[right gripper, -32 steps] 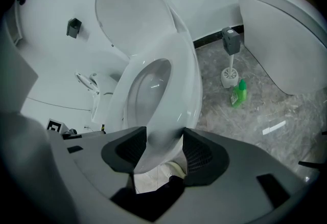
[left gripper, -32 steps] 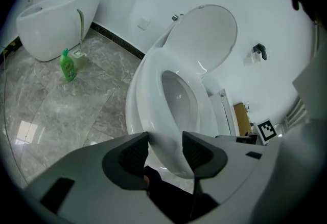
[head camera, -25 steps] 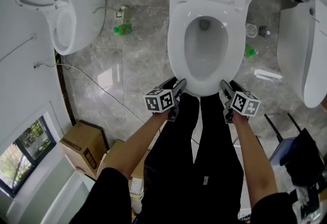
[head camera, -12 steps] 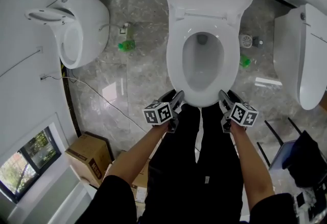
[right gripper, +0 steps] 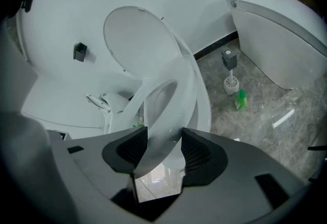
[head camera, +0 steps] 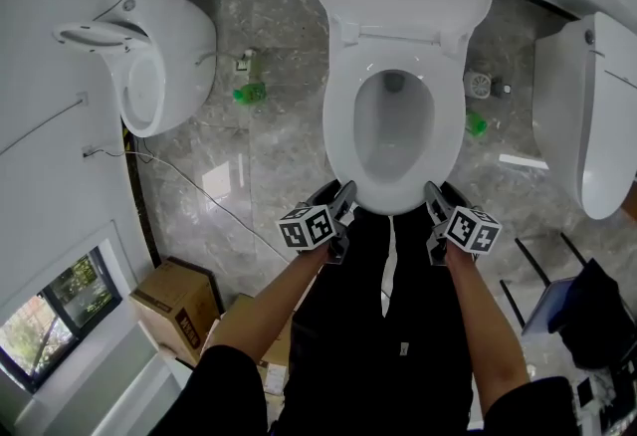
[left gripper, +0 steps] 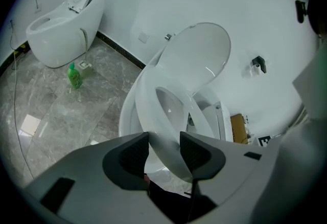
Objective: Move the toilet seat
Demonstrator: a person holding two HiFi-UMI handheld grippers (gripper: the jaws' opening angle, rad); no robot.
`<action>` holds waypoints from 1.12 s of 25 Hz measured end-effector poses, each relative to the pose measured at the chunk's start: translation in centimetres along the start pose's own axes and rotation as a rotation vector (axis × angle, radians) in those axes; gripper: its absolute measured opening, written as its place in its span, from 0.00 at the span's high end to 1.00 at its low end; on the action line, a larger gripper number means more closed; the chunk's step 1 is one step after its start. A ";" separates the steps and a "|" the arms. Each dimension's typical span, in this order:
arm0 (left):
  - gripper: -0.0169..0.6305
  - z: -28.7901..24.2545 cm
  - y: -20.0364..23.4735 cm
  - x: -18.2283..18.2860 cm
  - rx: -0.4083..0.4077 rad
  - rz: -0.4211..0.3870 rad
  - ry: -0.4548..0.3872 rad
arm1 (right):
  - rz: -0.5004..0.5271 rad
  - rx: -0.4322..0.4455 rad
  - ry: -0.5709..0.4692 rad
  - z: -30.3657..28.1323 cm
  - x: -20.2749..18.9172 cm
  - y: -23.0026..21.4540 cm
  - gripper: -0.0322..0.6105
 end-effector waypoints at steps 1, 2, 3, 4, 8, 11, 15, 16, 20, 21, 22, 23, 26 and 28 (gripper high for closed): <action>0.69 0.1 0.0 0.0 0.004 0.005 -0.001 | -0.008 -0.008 -0.003 0.1 0.1 0.1 0.60; 0.69 0.2 -0.1 0.0 0.008 0.011 -0.005 | -0.016 -0.013 -0.009 0.3 0.2 0.2 0.61; 0.69 0.2 -0.2 0.0 0.011 0.016 -0.010 | -0.021 -0.014 -0.014 0.4 0.3 0.4 0.61; 0.69 0.3 -0.3 0.1 0.015 0.020 -0.016 | -0.025 -0.012 -0.018 0.5 0.5 0.4 0.61; 0.69 0.6 -0.8 0.7 0.028 0.034 -0.036 | -0.045 0.012 -0.004 0.7 0.6 0.6 0.61; 0.69 1.1 -1.3 1.3 0.039 0.048 -0.049 | -0.047 0.019 -0.013 1.3 1.2 1.3 0.61; 0.69 2.1 -2.5 2.4 0.075 0.098 -0.059 | -0.059 0.046 0.001 2.2 1.6 2.2 0.61; 0.69 2.4 -2.8 2.7 0.083 0.102 -0.059 | -0.062 0.053 0.012 2.4 1.8 2.4 0.61; 0.69 3.0 -3.7 4.0 0.123 0.097 -0.080 | -0.052 0.053 0.019 3.5 3.6 4.0 0.61; 0.69 3.2 -4.0 4.3 0.135 0.103 -0.090 | -0.053 0.053 0.018 3.8 4.0 4.3 0.61; 0.69 3.3 -4.4 4.5 0.141 0.112 -0.103 | -0.054 0.054 0.020 4.0 4.3 4.6 0.61; 0.69 3.5 -4.8 4.9 0.143 0.119 -0.118 | -0.054 0.056 0.022 4.2 4.5 4.8 0.61; 0.69 4.1 -5.5 5.8 0.141 0.141 -0.156 | -0.055 0.057 0.035 4.7 5.1 5.6 0.61; 0.69 4.5 -5.8 6.4 0.143 0.160 -0.171 | -0.062 0.062 0.049 5.0 5.6 6.2 0.61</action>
Point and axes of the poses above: the fingertips, and each gripper's own axes: z backward along the fingers, y to its left, x out of its top, the point moved 8 cm from there along z, backward along the fingers, and after that the axes turned 11 degrees about -z, right-handed, at the moved point
